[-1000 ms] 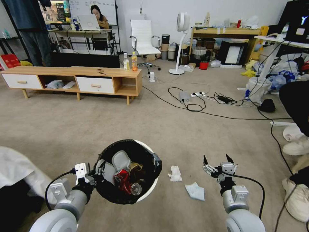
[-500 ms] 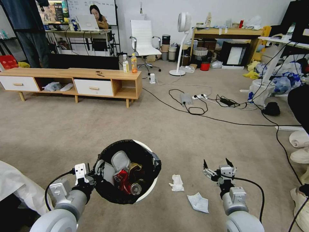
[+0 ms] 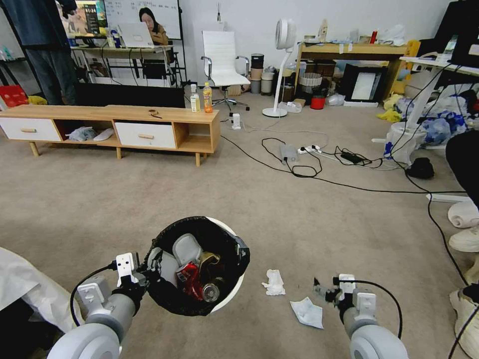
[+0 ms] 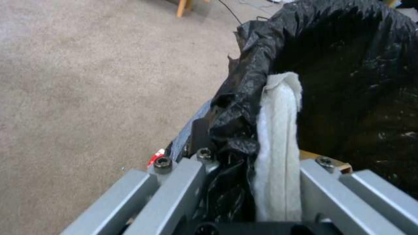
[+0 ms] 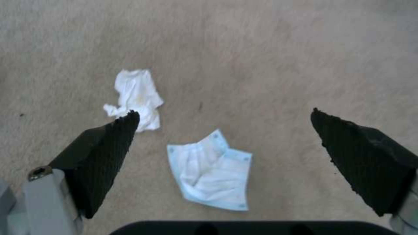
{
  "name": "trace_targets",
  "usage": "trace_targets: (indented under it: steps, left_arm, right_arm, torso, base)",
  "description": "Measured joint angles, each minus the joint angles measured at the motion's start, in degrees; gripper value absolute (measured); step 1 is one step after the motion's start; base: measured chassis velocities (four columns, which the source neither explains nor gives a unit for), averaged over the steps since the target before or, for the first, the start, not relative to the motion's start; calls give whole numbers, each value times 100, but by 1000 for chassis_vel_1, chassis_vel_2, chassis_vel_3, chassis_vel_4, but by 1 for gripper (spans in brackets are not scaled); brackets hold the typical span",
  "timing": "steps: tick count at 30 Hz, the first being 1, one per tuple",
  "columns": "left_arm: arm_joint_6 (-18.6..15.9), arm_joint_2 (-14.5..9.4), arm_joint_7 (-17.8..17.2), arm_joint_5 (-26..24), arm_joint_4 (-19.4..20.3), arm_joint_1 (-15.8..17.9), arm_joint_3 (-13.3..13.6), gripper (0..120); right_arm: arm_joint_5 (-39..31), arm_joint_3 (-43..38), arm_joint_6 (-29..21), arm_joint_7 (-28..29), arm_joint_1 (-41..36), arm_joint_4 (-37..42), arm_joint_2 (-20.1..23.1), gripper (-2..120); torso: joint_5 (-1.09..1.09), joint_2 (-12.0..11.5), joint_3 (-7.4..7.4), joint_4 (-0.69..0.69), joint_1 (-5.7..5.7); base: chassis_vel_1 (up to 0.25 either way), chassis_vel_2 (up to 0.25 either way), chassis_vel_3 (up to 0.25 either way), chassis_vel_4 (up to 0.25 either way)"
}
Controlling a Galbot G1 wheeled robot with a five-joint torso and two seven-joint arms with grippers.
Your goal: Pick up the trash bin and place the garbage on the floor into it.
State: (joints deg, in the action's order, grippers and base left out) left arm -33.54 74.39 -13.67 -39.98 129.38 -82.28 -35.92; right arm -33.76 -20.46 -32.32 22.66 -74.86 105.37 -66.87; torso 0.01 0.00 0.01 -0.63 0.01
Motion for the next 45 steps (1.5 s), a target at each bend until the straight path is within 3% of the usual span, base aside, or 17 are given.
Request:
trace_targets:
  steps: [5, 16, 29, 45]
  left_arm:
    - [0, 4, 0, -8, 31, -18, 3, 6]
    - [-3, -12, 7, -25, 17, -15, -15, 6]
    - [-10, 14, 13, -26, 3, -16, -17, 6]
    - [0, 19, 39, -14, -1, -55, -68, 6]
  right_arm:
    - [-619, 161, -403, 3, 392, -451, -165, 100]
    - [-873, 363, -539, 22, 702, -1131, -281, 100]
    - [-600, 519, -184, -367, 1164, -2232, -532, 100]
    - [-233, 383, 159, -752, 1297, -2780, -602, 100]
  torso:
    - [-2, 0, 0, 1, 0]
    - [-1, 0, 0, 0, 0]
    - [-1, 0, 0, 0, 0]
    - [-1, 0, 0, 0, 0]
  base:
    - [0, 0, 0, 0]
    - [0, 0, 0, 0]
    - [0, 0, 0, 0]
    - [0, 0, 0, 0]
